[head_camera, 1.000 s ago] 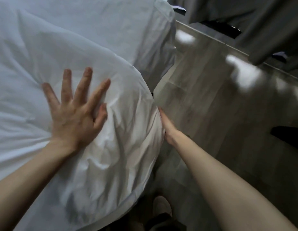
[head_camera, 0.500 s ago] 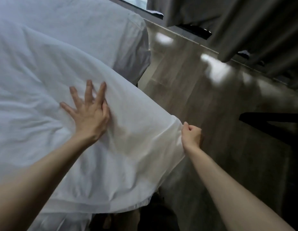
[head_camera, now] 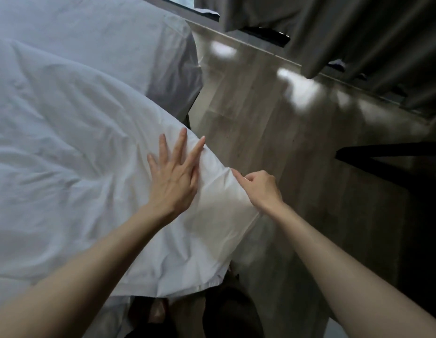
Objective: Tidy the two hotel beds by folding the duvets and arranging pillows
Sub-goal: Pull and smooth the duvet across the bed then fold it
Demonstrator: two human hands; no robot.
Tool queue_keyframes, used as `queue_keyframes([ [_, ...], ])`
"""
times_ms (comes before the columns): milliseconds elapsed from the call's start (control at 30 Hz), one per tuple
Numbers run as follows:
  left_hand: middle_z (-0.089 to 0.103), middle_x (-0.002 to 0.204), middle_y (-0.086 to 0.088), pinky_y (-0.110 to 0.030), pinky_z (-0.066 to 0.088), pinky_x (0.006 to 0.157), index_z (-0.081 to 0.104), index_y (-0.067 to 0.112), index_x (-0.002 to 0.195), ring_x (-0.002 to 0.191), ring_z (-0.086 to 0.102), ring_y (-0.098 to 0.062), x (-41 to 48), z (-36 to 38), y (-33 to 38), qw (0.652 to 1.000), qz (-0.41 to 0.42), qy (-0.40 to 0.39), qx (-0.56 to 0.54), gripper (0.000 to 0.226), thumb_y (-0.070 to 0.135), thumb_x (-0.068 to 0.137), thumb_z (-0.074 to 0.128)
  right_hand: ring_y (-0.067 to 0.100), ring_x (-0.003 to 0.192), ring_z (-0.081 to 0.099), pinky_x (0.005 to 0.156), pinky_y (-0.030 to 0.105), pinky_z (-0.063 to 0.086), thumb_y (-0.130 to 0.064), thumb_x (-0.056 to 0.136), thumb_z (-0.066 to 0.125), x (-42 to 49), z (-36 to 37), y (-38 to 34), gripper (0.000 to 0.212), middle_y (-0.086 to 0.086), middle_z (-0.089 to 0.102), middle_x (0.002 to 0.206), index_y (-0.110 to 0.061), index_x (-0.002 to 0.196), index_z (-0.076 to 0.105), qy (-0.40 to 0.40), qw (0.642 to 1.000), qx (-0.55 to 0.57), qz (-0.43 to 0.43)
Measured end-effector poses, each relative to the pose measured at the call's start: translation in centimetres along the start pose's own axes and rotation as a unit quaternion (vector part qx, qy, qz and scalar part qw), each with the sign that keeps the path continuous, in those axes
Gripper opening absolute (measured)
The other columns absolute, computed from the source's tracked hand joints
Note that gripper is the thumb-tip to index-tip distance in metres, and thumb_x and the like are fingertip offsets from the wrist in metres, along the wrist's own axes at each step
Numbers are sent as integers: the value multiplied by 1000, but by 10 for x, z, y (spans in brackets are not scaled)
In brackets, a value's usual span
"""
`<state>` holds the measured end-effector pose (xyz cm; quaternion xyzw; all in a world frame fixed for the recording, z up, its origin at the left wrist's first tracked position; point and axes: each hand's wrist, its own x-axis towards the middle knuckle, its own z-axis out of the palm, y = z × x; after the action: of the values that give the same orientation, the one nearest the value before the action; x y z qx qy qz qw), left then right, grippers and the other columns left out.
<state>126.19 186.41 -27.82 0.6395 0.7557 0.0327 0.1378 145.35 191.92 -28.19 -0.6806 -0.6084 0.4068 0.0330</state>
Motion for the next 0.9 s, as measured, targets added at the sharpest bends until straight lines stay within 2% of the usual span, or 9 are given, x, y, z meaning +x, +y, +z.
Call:
queue_keyframes([
  [67,-2,163,-1,-65,18,107,8,41,152,146,-6,-41,1,-2,5,1000,0,10,-11,58,40,94,11,16,52,21,49,32,20,-43,86,61,-2,-7,-4,59,0,22,52,-17,48,24,-3,999,18,-50],
  [167,-1,163,-1,-66,16,108,11,39,153,146,-6,-42,2,-4,13,999,-9,31,-31,56,31,98,24,16,55,20,50,34,21,-27,86,60,-5,-14,3,54,4,21,54,-15,46,26,85,994,22,-70],
  [333,-3,163,2,-70,3,107,15,44,151,144,-9,-47,-4,5,15,998,-28,38,30,56,37,97,25,18,54,28,51,31,25,-9,85,52,-10,-18,61,44,3,26,50,-15,46,34,195,952,170,161],
  [433,-3,163,0,-68,12,107,11,44,152,142,-4,-52,-7,8,4,999,-30,-6,43,56,36,98,25,21,50,33,51,31,30,-9,86,51,-7,-5,67,43,3,34,48,-13,46,39,192,941,177,216],
  [500,-3,163,-2,-64,16,109,6,42,151,143,-1,-50,-11,6,-2,999,-8,-15,41,57,35,99,27,28,67,52,64,31,39,-16,91,52,-5,-2,66,35,13,54,66,-10,57,52,155,953,140,219],
  [567,-6,162,-1,-62,15,112,3,41,151,146,-3,-43,-15,2,-10,999,8,-13,49,59,34,101,33,33,101,58,85,32,44,-23,95,52,-4,-1,70,19,17,65,105,-8,97,64,83,970,98,206],
  [633,-5,162,-1,-63,12,112,7,41,152,147,-4,-38,-21,-3,-17,998,25,2,62,61,35,100,37,33,129,44,104,33,35,-31,96,51,-10,-1,67,44,11,53,138,-14,137,48,-1,985,15,172],
  [767,-5,162,0,-66,5,111,10,41,152,148,-7,-34,-36,-16,-45,997,-2,15,82,59,38,99,37,29,138,32,110,31,26,-32,97,51,-23,11,25,54,7,38,152,-21,148,36,-13,998,-58,-2],
  [900,-3,163,-1,-71,5,108,15,39,152,147,-9,-36,-56,-32,-90,991,-67,62,99,57,37,99,36,25,147,11,117,41,18,-33,98,49,-32,30,-56,61,-2,14,161,-40,151,21,-74,981,-88,-157],
])
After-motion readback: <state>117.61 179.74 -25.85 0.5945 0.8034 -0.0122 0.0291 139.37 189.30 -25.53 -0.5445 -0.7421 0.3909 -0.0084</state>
